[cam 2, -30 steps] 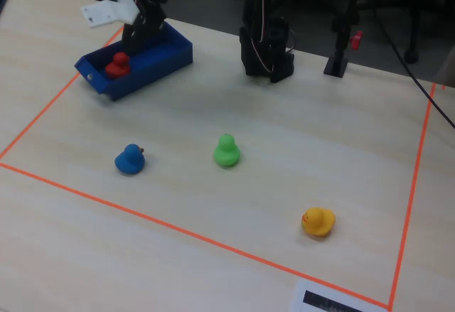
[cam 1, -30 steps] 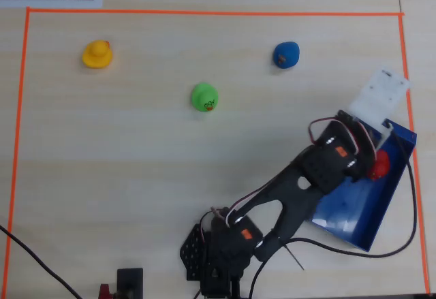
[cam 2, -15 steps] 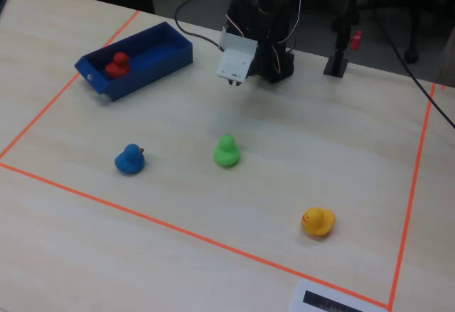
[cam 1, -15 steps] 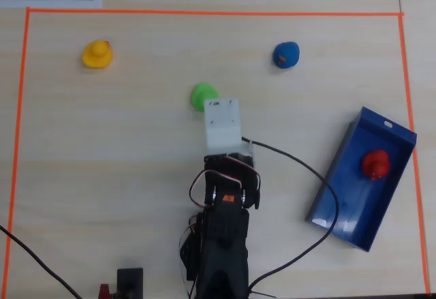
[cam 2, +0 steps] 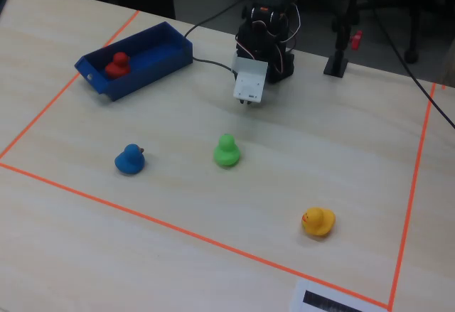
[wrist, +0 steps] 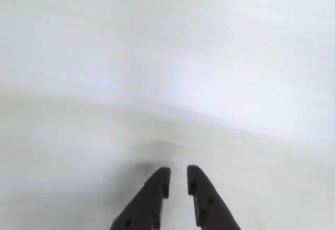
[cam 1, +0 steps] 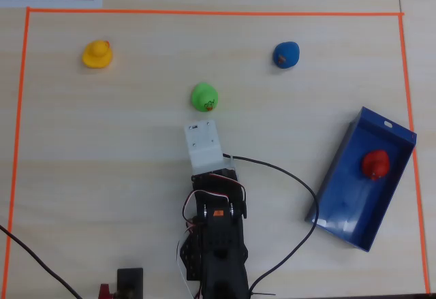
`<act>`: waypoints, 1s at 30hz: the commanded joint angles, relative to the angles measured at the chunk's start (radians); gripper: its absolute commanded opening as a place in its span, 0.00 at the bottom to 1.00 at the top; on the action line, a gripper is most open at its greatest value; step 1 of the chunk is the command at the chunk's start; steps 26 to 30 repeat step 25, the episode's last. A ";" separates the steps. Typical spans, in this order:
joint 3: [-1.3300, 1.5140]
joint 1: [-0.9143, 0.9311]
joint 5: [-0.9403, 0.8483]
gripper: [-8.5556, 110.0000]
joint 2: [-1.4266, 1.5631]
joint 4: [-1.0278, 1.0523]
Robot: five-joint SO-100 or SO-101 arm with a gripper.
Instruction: Grasp red duck and put it into box.
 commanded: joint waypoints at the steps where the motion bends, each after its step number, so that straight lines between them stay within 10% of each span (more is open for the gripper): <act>1: 0.015 -0.015 0.023 0.07 -0.002 0.011; 30: 0.015 -0.067 0.123 0.09 0.000 0.031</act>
